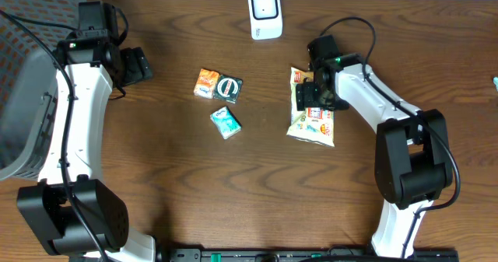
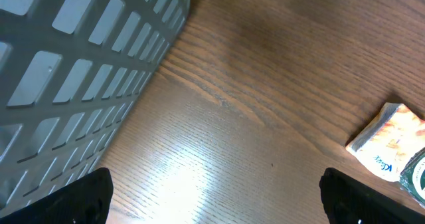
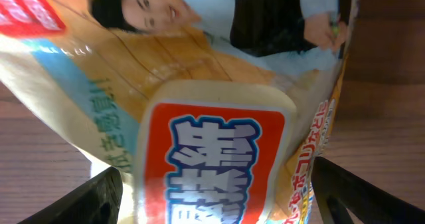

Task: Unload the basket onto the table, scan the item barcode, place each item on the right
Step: 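Raise the snack bag up toward the scanner with the right gripper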

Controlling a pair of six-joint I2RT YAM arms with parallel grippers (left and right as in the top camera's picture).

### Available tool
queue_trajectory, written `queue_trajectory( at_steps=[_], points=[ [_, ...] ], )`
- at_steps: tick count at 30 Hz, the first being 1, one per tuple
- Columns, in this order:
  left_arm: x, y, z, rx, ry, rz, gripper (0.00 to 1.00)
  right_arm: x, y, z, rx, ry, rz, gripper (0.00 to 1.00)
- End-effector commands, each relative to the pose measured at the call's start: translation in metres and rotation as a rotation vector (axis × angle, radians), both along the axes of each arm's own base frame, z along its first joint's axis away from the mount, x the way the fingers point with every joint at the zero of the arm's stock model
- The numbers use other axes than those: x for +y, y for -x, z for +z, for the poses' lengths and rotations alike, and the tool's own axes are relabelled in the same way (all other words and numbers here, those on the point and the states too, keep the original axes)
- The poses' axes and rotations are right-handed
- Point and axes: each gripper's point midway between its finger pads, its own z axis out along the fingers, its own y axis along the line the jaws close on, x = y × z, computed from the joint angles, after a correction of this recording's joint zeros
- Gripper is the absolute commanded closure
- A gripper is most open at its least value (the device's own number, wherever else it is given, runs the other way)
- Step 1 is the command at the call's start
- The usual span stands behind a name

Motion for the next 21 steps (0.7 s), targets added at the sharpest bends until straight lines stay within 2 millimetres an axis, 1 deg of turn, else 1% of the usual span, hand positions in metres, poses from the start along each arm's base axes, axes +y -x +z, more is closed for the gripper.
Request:
queue_trajectory(
  at_steps=[1,5,6,7,8,10,12,14,15,19,21],
  points=[
    [0.0004,0.0010,-0.0056,0.018,0.001,-0.007,0.02,0.0051,0.0121,-0.0140,0.042,-0.031,0.006,0.19],
    [0.0004,0.0010,-0.0056,0.018,0.001,-0.007,0.02,0.0044,0.0145,-0.0172,0.046,-0.030,0.006,0.24],
    [0.0004,0.0010,-0.0056,0.018,0.001,-0.007,0.03,0.0046,0.0142,-0.0172,0.045,-0.030,0.006,0.27],
    [0.0004,0.0010,-0.0056,0.018,0.001,-0.007,0.02,0.0048,0.0137,-0.0171,0.043,-0.031,0.006,0.33],
    [0.0004,0.0010,-0.0056,0.018,0.001,-0.007,0.03,0.0048,0.0131,-0.0170,0.040,-0.031,0.006,0.40],
    [0.0004,0.0010,-0.0056,0.018,0.001,-0.007,0.03,0.0049,0.0129,-0.0170,0.039,-0.032,0.006,0.51],
    [0.0004,0.0010,-0.0056,0.018,0.001,-0.007,0.03,0.0051,0.0130,-0.0170,0.040,-0.032,0.006,0.65],
    [0.0004,0.0010,-0.0056,0.018,0.001,-0.007,0.02,0.0050,0.0131,-0.0170,0.040,-0.032,0.006,0.91],
    [0.0006,0.0011,-0.0056,0.018,0.001,-0.006,0.02,0.0050,0.0132,-0.0171,0.041,-0.032,0.006,0.99],
    [0.0004,0.0010,-0.0056,0.018,0.001,-0.007,0.02,0.0053,0.0118,-0.0160,0.036,-0.033,0.006,0.99],
    [0.0004,0.0010,-0.0056,0.018,0.001,-0.007,0.02,0.0062,0.0078,-0.0126,0.024,-0.036,0.006,0.99]
  ],
)
